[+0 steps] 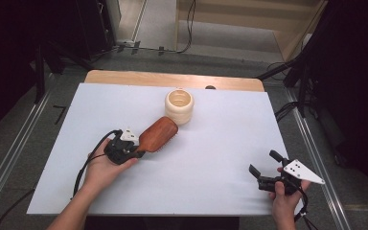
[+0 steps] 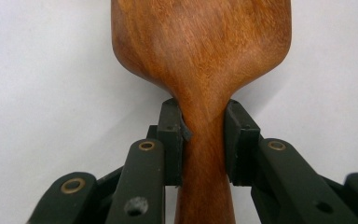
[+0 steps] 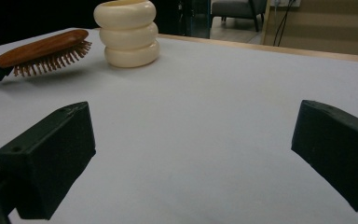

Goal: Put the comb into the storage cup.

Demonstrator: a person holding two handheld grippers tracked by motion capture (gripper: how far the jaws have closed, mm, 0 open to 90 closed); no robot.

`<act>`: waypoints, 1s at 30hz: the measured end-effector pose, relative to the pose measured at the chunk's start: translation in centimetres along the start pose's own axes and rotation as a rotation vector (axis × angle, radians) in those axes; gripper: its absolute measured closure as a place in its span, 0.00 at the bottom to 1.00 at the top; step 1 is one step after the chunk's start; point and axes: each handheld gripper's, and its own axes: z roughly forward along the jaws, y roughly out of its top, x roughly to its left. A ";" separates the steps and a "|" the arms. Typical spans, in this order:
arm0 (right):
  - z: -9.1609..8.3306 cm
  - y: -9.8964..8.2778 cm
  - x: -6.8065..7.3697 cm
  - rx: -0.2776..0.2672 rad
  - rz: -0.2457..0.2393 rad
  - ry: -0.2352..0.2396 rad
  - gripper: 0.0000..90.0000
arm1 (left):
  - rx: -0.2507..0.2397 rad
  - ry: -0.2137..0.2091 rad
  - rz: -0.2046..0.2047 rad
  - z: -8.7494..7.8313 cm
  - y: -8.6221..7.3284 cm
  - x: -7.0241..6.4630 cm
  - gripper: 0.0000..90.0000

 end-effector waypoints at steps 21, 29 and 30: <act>0.3 0.6 0.3 0.052 -0.005 0.024 0.00 | -0.200 0.022 -0.027 -1.7 0.0 -1.7 0.80; 1.1 1.9 1.2 0.056 0.005 0.060 0.00 | -0.282 0.021 -0.032 -2.4 -0.1 -2.3 0.80; 1.3 2.6 1.7 0.050 -0.007 0.074 0.00 | -0.298 0.021 -0.034 -2.5 -0.1 -2.4 0.80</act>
